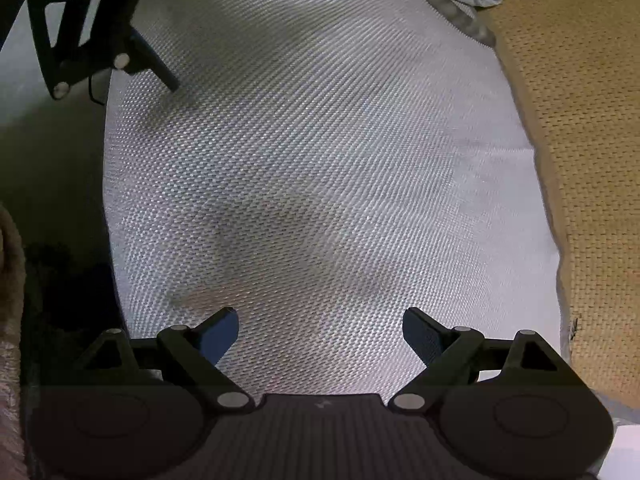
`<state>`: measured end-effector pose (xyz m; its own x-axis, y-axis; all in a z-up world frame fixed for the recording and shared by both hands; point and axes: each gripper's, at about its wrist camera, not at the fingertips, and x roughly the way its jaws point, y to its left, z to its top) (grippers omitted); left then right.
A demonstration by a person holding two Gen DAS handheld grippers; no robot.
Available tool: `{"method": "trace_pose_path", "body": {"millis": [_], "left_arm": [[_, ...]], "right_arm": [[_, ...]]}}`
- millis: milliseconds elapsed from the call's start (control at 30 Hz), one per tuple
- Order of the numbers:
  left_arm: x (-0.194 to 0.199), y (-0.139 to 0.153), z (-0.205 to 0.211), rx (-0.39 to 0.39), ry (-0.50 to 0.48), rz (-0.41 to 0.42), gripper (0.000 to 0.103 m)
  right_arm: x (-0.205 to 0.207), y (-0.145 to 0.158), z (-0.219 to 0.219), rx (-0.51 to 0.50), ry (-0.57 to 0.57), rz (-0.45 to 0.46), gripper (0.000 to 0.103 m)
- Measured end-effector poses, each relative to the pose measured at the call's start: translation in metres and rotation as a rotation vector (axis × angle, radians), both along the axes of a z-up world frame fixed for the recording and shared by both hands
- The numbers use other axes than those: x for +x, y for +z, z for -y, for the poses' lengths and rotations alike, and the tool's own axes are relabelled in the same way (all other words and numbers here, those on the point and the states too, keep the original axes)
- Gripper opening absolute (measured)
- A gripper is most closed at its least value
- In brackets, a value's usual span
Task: Fold clothes
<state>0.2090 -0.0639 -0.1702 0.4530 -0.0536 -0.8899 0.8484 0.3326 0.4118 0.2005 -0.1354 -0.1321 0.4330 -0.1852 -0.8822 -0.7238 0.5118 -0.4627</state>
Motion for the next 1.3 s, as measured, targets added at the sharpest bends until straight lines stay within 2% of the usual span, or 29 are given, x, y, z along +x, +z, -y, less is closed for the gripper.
{"method": "trace_pose_path", "body": {"millis": [333, 767, 1300], "left_arm": [[-0.017, -0.005, -0.007, 0.016, -0.027, 0.021, 0.103], [-0.032, -0.002, -0.012, 0.019, -0.033, 0.061, 0.103], [-0.060, 0.009, -0.016, 0.000, -0.033, 0.123, 0.103]], "right_arm": [[-0.014, 0.000, -0.002, -0.003, 0.032, 0.116, 0.091], [-0.039, 0.003, -0.003, -0.013, 0.056, 0.135, 0.091], [-0.055, 0.024, -0.008, 0.100, 0.003, 0.232, 0.091]]}}
